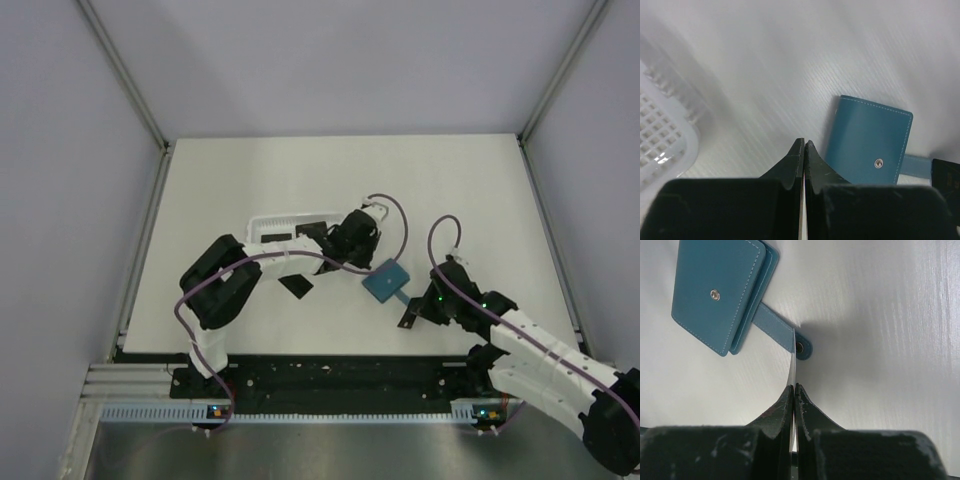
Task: Put the credit cards into the card holder
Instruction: Open the card holder at the center of the board.
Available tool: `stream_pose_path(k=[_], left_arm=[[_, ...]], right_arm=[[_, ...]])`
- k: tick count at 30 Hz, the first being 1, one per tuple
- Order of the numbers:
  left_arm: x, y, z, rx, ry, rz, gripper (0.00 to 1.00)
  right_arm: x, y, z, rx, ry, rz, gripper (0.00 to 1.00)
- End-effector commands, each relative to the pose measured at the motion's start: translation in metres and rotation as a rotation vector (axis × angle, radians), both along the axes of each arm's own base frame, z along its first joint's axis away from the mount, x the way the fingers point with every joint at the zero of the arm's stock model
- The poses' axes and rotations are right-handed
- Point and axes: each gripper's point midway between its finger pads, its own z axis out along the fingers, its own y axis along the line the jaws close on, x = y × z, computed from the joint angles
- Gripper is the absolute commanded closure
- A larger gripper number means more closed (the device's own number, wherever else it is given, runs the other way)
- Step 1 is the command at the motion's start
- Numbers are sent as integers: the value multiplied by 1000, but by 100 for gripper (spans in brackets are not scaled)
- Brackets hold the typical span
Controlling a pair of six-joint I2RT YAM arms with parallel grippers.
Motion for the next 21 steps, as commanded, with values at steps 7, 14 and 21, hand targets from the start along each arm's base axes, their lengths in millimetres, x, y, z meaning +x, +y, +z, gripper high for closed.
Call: stream_pose_path(k=[7,14,21], left_arm=[[-37,14,-28,-52,103,6,100],[-85,27,-45,-83,163,13,100],[-107,30,-33,-106,146,17,100]], right_arm=[[1,-21,-4,-117,19,4,100],[12,-22,6,-127,-8,26,100],[23,-12,18,-71,-32,73,100]])
